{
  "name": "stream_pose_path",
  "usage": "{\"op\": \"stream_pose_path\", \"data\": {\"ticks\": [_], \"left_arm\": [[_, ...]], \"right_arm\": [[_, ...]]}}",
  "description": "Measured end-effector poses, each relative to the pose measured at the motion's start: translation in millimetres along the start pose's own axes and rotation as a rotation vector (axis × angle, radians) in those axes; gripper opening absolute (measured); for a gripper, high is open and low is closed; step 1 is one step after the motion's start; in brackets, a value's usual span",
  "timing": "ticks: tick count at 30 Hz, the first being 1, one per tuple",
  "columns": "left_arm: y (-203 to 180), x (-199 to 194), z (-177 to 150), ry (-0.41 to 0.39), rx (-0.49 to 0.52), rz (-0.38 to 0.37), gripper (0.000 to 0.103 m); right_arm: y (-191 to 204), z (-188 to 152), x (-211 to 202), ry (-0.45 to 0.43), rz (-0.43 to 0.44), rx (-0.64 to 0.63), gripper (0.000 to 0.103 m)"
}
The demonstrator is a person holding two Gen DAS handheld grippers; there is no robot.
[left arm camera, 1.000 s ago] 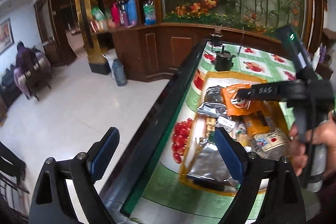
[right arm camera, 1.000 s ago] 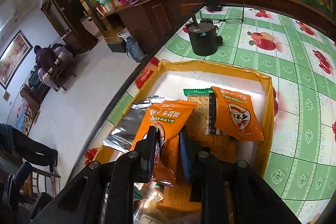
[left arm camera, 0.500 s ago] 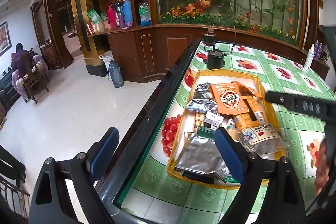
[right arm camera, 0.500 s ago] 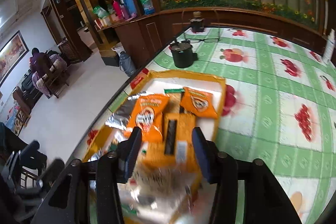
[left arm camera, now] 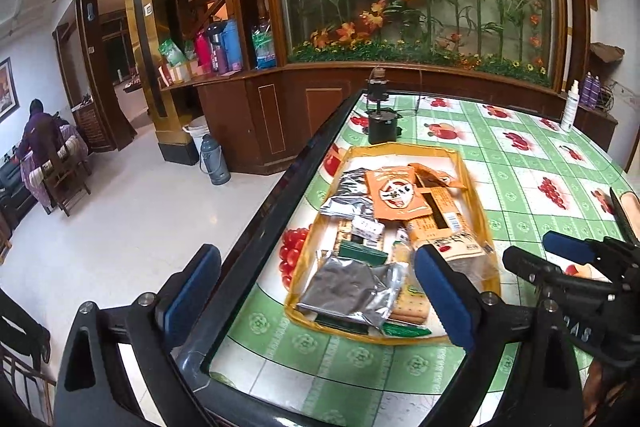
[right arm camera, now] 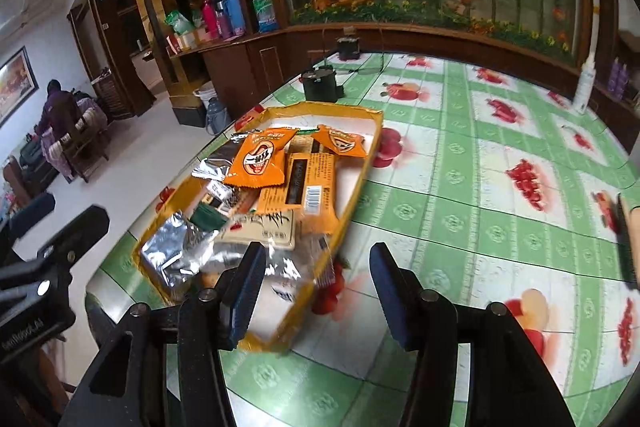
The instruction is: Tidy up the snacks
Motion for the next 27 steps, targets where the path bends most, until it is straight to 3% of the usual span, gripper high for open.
{"op": "stream_pose_path", "data": {"ticks": [3,7,11,14,20,27], "left_arm": [[-6.9,-5.9,-1.6,-0.008,0.011,0.003,0.097],[-10.8,-18.0,-1.4,-0.051,0.003,0.03,0.097],[-10.4,-38.5,-0.1,-0.145,-0.027,0.125,0.103],[-10.1,-51.9,0.2,-0.212,-0.06,0.117,0.103],[-22.5,-37.6,-3.6,-0.122,-0.046,-0.001,0.103],[-28.4,-24.3,-9.0,-0.067,-0.048,-0.002,0.103]], "right_arm": [[4.0,-9.0,-12.5,-0.038,-0.031,-0.024,0.071],[7.1,-18.0,-24.4,-0.073,-0.055,-0.043,0.071],[7.8,-22.4,-31.8,-0.09,-0.046,-0.039,0.071],[7.4,-24.6,-36.5,-0.101,-0.029,-0.036,0.071],[7.8,-30.9,-36.2,-0.1,-0.017,-0.037,0.071],[7.6,-38.5,-32.7,-0.078,-0.017,-0.044,0.071]]}}
Point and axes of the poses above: each gripper's, at about its wrist camera, not at the fingertips, and x roughly the way its jaws point, y to its left, z to its top, the point moved 1 cm from there along x, roughly the way its jaws point, and after that the axes turned 14 degrees about z, right-handed, at the moved point
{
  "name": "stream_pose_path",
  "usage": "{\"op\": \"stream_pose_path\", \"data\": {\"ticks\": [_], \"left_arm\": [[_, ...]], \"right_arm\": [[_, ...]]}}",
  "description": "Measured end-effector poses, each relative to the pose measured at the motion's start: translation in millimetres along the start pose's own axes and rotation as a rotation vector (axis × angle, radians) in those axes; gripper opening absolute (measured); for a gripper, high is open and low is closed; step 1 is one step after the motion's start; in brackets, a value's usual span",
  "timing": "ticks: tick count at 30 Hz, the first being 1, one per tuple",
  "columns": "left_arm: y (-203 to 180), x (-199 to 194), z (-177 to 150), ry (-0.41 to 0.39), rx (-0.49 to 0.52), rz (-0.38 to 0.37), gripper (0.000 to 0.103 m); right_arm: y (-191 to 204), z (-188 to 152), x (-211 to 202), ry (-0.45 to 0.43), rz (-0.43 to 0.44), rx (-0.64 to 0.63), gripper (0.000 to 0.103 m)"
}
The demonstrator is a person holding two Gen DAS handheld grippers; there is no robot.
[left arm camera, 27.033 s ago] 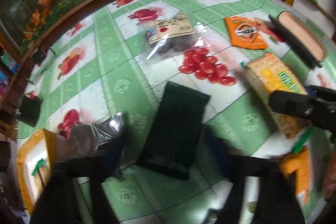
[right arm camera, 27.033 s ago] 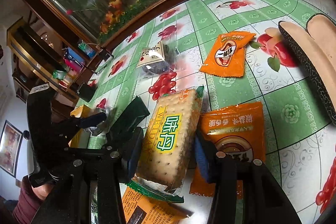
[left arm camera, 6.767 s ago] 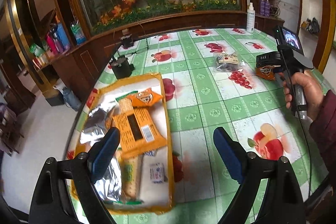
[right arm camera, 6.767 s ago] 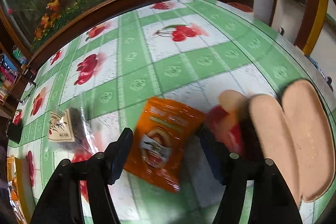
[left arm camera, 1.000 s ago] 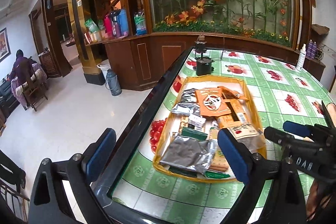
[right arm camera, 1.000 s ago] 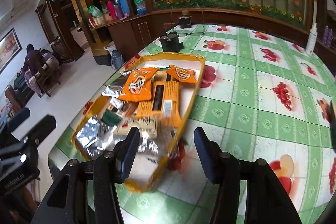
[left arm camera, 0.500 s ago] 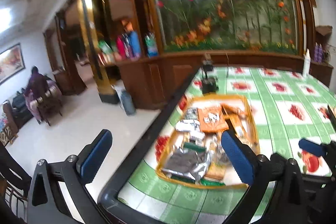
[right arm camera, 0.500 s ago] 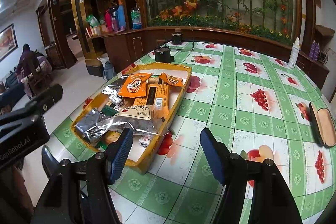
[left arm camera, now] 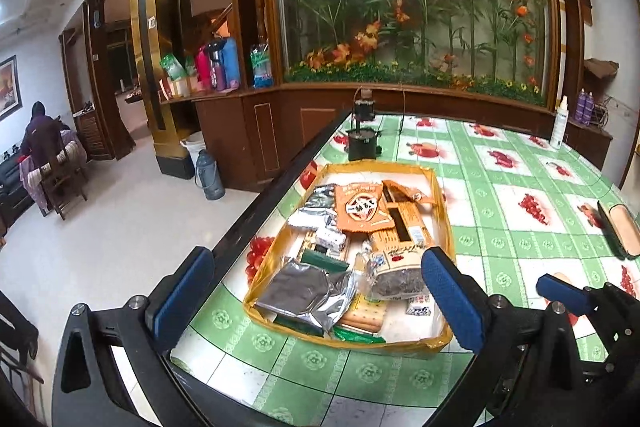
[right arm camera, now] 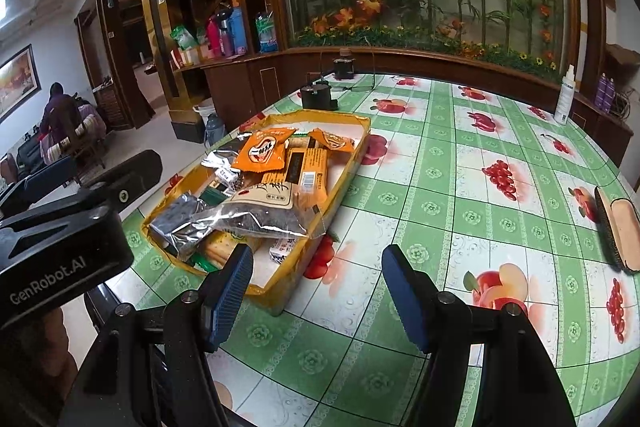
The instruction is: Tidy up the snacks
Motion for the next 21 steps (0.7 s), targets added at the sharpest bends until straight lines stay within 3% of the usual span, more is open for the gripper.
{"op": "stream_pose_path", "data": {"ticks": [14,21], "left_arm": [[8.0,22.2,-9.9,0.081,-0.015,-0.016,0.103],[15.8,27.9,-11.6,0.105,-0.02,0.028,0.103]], "right_arm": [[14.5,-4.1,13.7,0.043,-0.009,-0.043,0.071],[30.9,-5.4,22.6,0.064,0.008,-0.088,0.071]]}}
Point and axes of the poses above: each gripper's, at about its wrist camera, not at the fingertips, and x roughly the way its jaws point, y to its left, z to its top, the point moved 1 cm from there along x, roughly the way its jaws point, and after that the axes turned 14 degrees about z, right-handed, at the moved point
